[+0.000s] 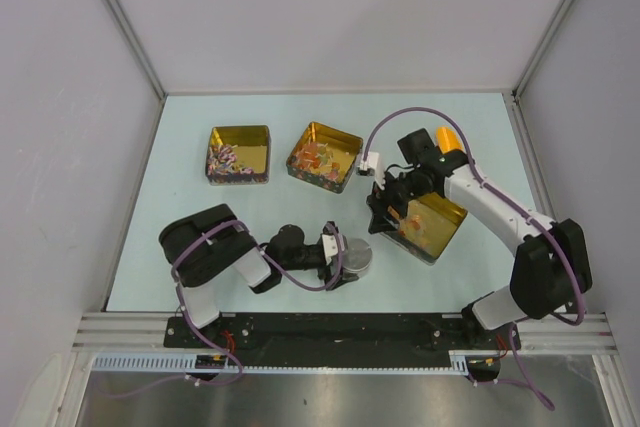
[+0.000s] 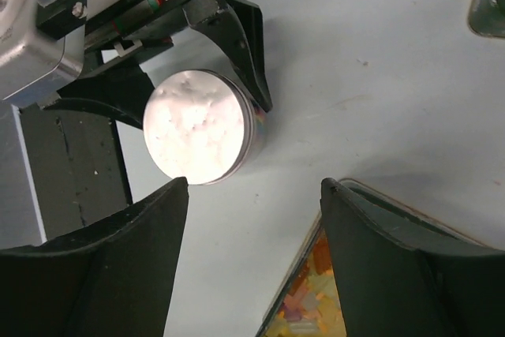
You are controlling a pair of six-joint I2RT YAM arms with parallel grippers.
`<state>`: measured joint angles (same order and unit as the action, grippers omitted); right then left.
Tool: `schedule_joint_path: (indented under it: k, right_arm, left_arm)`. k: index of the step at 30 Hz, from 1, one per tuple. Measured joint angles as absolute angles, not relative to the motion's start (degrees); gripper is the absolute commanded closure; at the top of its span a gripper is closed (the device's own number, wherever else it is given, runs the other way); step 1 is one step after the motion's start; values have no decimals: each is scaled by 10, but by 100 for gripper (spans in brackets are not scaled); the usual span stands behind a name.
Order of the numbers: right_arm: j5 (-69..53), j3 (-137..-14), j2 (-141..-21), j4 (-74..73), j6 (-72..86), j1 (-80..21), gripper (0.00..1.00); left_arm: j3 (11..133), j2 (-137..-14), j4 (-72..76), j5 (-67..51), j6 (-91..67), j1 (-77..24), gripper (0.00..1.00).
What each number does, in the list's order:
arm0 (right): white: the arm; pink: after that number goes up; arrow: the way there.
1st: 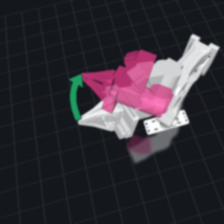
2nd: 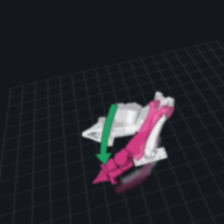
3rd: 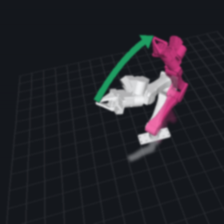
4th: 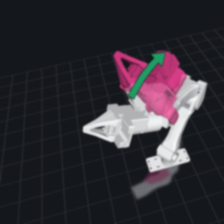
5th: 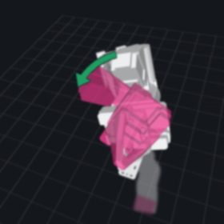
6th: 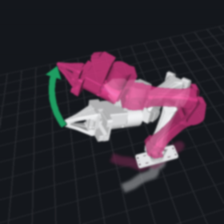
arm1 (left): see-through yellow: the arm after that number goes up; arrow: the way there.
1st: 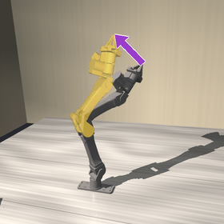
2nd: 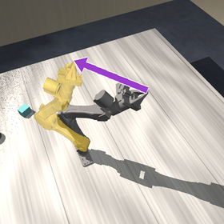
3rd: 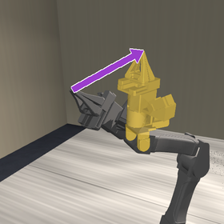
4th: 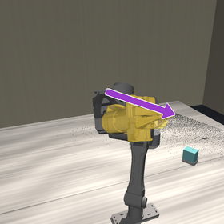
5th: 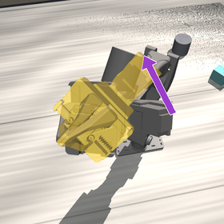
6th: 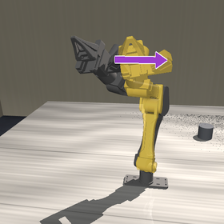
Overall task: Pack the candies
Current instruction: Screw the bottle lid onto the packing bottle.
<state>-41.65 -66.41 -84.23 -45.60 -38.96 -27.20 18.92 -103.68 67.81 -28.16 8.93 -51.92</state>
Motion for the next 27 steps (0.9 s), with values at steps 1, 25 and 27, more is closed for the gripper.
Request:
schedule_joint_path:
  k: [1, 25, 27]
  right_arm:
    - [-428, -664, -849, -455, -389, -272, 29]
    - [-442, -664, -953, -427, -345, -328, 51]
    - [-436, -664, -957, -424, -343, -333, 54]
  left_arm:
    - [190, -1038, 685, -280, 90, -520, 9]
    - [200, -1047, 698, -259, 90, -522, 10]
    - [201, -1047, 698, -258, 90, -522, 10]
